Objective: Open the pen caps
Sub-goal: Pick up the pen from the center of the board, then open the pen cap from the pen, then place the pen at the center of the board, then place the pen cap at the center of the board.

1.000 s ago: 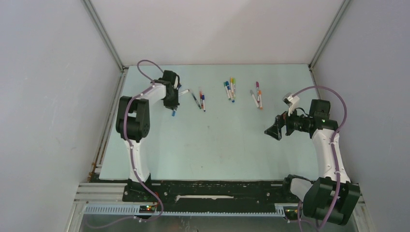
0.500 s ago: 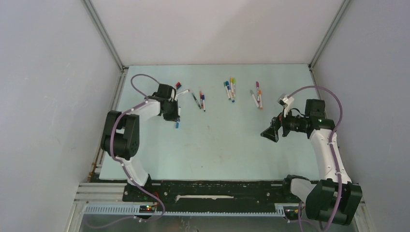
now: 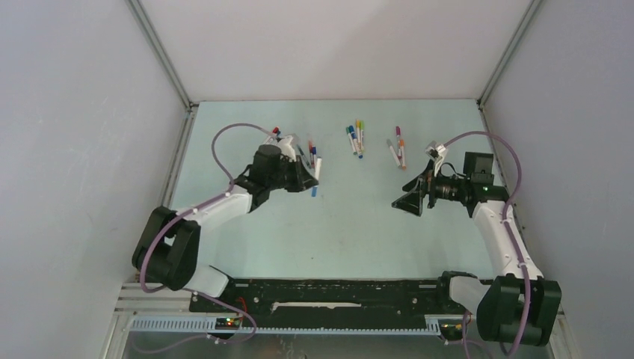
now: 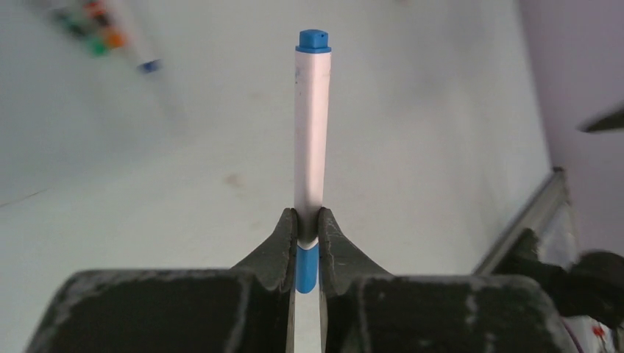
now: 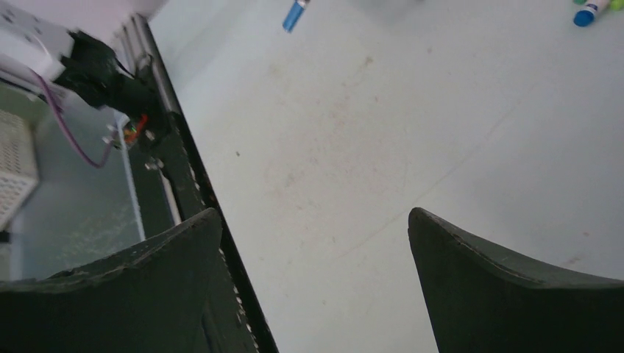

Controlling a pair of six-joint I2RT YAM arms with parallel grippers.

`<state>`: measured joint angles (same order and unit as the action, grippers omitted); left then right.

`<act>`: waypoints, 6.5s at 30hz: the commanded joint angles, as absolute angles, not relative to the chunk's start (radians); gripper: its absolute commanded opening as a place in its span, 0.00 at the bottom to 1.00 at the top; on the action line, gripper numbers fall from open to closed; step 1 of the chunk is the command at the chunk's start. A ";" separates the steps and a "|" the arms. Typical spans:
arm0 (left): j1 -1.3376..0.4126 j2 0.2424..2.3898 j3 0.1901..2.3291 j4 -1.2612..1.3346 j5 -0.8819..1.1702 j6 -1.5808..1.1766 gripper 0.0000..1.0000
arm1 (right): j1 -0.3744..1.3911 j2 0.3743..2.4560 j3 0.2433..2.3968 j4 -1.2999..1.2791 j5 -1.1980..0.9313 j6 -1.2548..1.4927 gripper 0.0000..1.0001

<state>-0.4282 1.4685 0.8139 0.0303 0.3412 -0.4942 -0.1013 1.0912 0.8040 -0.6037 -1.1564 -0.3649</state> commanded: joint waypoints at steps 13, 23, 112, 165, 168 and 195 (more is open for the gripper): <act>-0.835 1.592 0.897 0.678 0.280 -0.806 0.00 | -0.087 1.132 0.603 0.330 -1.240 0.610 1.00; -0.894 1.645 0.947 0.695 0.267 -0.824 0.00 | -0.052 1.159 0.595 0.343 -1.175 0.622 0.98; -0.956 1.817 0.945 0.957 0.459 -1.003 0.00 | -0.055 1.217 0.727 0.488 -1.163 0.757 0.00; -0.987 1.484 0.758 0.529 0.279 -0.678 0.00 | -0.101 1.374 1.327 -0.080 -1.125 0.265 0.00; -0.980 1.385 0.724 0.383 0.130 -0.608 0.00 | -0.095 1.332 1.238 -0.255 -1.054 0.119 0.00; -0.724 1.155 0.661 -0.047 -0.510 -0.888 0.00 | 0.181 1.414 0.742 -0.082 -0.534 0.319 0.00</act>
